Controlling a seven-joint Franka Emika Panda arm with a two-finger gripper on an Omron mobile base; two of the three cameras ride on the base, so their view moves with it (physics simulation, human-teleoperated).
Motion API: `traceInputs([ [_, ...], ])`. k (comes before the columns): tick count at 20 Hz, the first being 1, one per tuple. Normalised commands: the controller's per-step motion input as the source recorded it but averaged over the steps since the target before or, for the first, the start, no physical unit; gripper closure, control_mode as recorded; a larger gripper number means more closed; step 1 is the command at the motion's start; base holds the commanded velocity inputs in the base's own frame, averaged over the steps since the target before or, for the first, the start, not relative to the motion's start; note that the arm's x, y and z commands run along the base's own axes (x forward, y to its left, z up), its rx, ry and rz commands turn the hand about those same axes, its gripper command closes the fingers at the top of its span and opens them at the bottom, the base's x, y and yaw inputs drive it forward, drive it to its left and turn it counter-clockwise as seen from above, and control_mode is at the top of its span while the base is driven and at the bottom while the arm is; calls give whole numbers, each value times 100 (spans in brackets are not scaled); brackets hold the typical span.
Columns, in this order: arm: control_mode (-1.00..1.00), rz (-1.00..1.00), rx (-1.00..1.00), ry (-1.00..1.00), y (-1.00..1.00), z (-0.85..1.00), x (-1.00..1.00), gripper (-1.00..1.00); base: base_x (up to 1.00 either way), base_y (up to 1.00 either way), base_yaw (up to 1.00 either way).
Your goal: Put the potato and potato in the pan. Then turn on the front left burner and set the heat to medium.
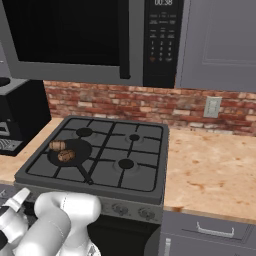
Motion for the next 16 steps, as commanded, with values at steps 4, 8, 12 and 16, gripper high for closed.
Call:
traceInputs([
  [4,-100,0,-17,0,-6,-10,0,100,0,0,0],
  [8,-100,0,-20,0,-12,-15,0,100,0,0,0],
  [12,-100,0,-21,0,-9,-12,0,100,0,0,0],
  [16,-100,0,-21,0,-9,-16,0,100,0,0,0],
])
